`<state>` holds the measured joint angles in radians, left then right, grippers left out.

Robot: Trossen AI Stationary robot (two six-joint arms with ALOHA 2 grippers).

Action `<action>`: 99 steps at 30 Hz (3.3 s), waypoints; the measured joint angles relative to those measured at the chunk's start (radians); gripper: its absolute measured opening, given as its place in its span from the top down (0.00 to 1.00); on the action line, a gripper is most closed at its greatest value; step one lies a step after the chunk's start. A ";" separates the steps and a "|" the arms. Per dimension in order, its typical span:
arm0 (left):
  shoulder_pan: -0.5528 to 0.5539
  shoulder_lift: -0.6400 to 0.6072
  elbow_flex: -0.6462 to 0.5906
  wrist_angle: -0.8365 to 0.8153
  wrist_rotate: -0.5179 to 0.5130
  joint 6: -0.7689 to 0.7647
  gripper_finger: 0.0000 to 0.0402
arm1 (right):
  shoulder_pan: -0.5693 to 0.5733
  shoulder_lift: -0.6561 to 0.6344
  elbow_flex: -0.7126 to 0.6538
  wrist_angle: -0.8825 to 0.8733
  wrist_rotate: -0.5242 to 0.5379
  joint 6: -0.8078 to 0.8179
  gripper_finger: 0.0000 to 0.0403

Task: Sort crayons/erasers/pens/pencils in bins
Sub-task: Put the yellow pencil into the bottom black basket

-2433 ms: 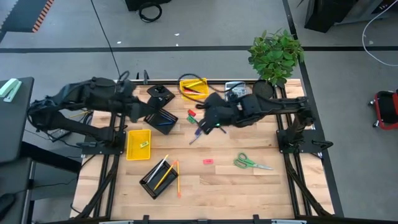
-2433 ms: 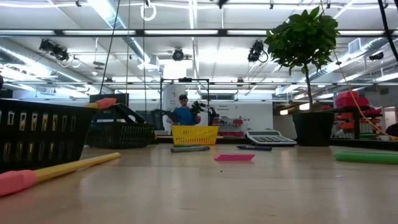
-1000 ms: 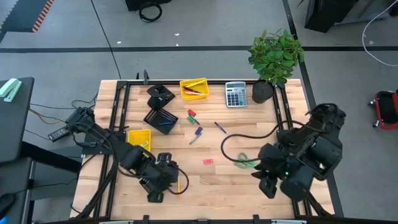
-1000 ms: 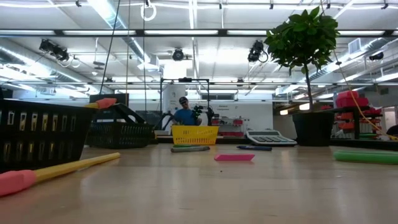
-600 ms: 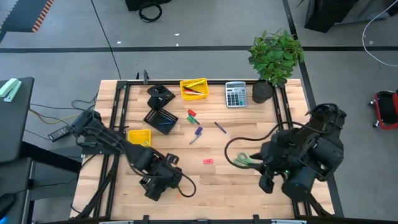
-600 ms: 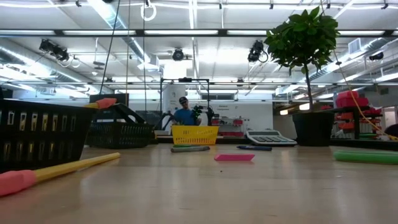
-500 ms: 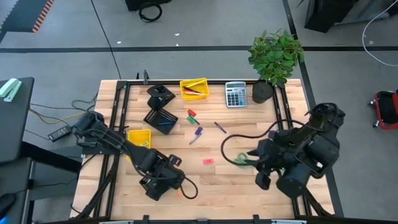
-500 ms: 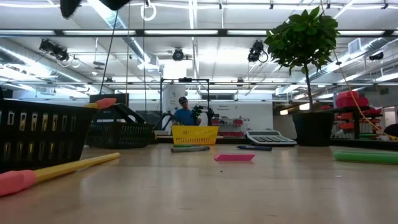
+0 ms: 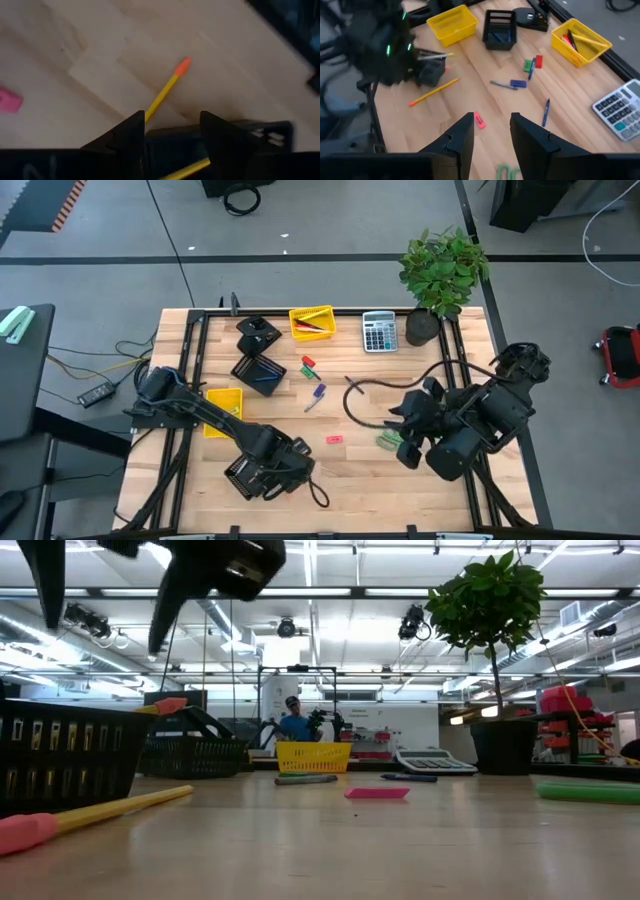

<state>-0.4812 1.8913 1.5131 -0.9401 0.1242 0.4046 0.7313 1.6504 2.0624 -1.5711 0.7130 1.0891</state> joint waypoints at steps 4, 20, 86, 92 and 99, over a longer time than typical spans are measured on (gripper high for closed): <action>0.000 0.047 -0.001 -0.003 0.001 0.122 0.50 | -0.010 -0.001 0.000 0.000 0.004 0.061 0.67; 0.022 0.183 -0.001 0.080 -0.008 0.325 0.57 | 0.004 0.020 0.000 0.000 0.038 0.450 0.67; 0.339 0.226 0.740 0.038 -0.128 -0.324 0.99 | 0.446 0.004 0.000 0.052 -0.095 0.712 0.67; 0.365 0.242 0.739 0.044 -0.132 -0.392 0.96 | 0.468 -0.024 -0.002 0.001 -0.073 0.614 0.67; 0.396 0.287 0.738 0.039 -0.192 -0.424 0.85 | 0.448 -0.055 -0.003 0.000 0.002 0.523 0.67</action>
<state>-0.0856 2.1788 2.2507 -0.9011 -0.0681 -0.0194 1.1794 1.5950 2.0598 -1.5710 0.7147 1.6119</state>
